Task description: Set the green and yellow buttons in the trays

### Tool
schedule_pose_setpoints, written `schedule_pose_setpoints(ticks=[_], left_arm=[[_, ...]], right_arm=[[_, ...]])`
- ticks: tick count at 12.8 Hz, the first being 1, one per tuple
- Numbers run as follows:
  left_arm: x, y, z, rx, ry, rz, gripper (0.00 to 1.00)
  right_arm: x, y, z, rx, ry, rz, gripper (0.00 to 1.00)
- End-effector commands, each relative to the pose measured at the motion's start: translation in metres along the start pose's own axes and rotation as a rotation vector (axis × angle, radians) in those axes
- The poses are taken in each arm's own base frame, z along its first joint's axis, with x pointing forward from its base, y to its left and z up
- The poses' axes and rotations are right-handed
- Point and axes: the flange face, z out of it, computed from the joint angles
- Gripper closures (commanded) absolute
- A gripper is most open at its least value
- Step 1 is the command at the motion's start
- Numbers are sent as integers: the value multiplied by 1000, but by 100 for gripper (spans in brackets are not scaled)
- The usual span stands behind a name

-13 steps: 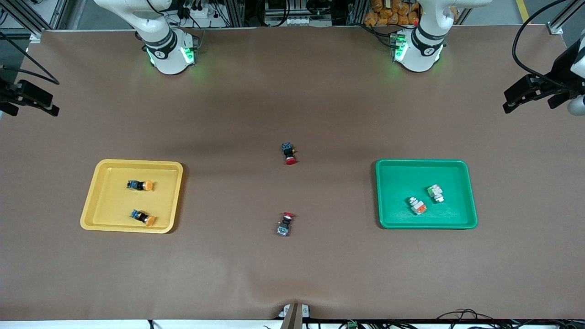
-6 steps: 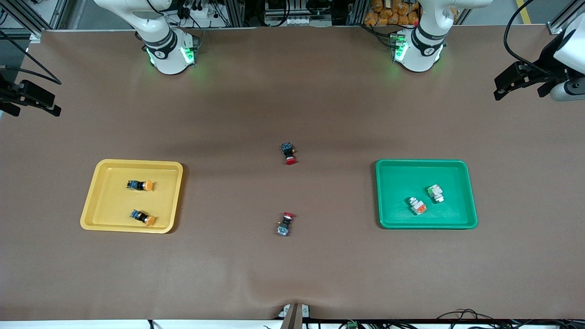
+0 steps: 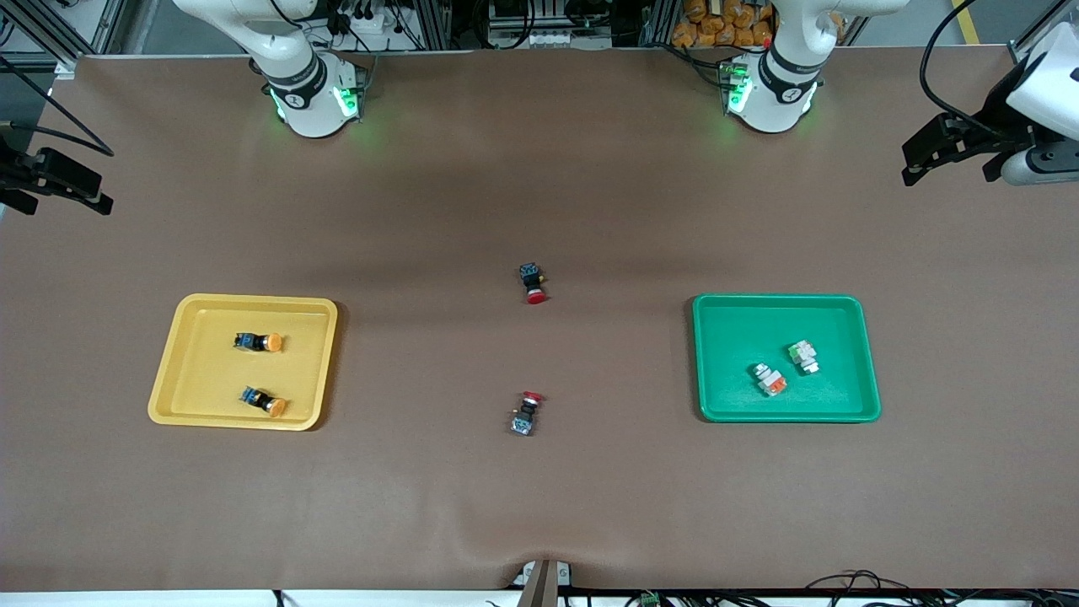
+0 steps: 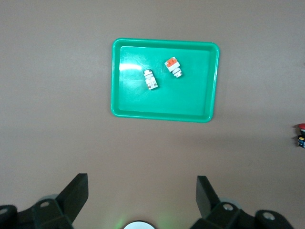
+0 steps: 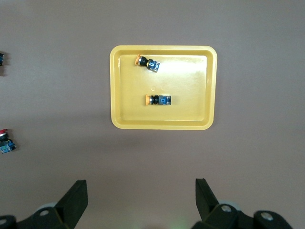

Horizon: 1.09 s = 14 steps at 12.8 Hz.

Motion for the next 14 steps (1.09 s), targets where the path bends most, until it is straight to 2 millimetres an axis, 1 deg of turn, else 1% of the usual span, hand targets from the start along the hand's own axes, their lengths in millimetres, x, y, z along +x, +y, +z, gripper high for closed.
schedule_pose_setpoints(ticks=[1,3,7,10,14], left_arm=[[-3,9,2,-21,22,35,0],[0,15,5,-21,26,44,0],[-1,16,3,-21,28,44,0],[5,27,4,-27,61,61,0],[4,27,6,-26,58,61,0]], right_arm=[[5,-3,1,-1,-10,-14,0],[5,-6,1,-3,-12,-20,0],[5,-5,1,-3,-11,-18,0],[5,-4,1,-2,-11,-18,0],[5,-4,0,-4,-10,-17,0]])
